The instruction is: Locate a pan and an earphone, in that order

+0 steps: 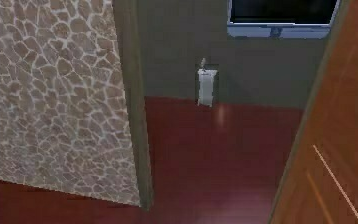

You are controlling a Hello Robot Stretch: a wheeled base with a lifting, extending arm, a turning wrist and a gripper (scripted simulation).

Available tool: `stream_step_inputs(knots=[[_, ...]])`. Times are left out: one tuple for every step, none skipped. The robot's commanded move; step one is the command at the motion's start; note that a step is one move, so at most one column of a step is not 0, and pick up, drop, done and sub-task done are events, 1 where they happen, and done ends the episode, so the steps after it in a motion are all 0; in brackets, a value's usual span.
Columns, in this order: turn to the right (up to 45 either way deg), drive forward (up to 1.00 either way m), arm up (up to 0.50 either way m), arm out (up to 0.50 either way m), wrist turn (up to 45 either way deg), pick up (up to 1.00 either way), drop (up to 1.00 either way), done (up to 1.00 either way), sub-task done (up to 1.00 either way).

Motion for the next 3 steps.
stream_step_inputs(knots=[[0.0, 1.0, 0.0, 0.0, 0.0, 0.0, 0.0, 0.0, 0.0], [9.0, 0.0, 0.0, 0.0, 0.0, 0.0, 0.0, 0.0, 0.0], [0.0, 0.1, 0.0, 0.0, 0.0, 0.0, 0.0, 0.0, 0.0]])
